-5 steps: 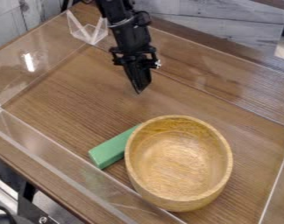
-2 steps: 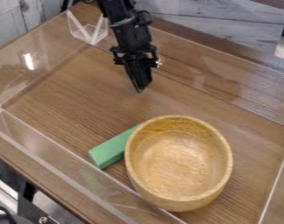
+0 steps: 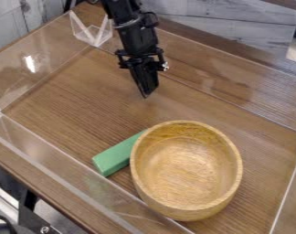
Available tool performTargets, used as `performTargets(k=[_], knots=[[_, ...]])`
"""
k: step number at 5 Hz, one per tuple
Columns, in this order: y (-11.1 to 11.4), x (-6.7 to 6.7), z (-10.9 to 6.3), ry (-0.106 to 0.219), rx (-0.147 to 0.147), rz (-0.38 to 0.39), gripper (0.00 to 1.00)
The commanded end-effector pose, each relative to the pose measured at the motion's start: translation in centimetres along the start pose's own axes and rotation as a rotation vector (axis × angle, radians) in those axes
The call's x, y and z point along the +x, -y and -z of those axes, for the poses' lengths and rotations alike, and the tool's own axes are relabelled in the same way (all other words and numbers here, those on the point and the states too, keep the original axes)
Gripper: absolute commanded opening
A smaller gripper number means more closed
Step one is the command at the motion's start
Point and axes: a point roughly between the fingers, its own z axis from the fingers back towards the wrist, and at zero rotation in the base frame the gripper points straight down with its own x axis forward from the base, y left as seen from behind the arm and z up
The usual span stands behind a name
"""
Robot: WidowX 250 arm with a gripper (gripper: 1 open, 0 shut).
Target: Remove the green block from inside the brown bowl and put it on the table
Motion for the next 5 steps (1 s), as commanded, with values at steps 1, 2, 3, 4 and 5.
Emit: performTargets(k=[1, 2, 3, 4, 5], knots=[[0.33, 1.19, -1.62, 0.042, 0.022, 0.029, 0.00], [0.32, 1.19, -1.61, 0.036, 0.019, 0.030, 0.00], [0.31, 1.19, -1.60, 0.030, 0.016, 0.031, 0.00], [0.32, 1.17, -1.58, 0.023, 0.014, 0.033, 0.00], [0.33, 1.16, -1.57, 0.016, 0.011, 0.035, 0.00]])
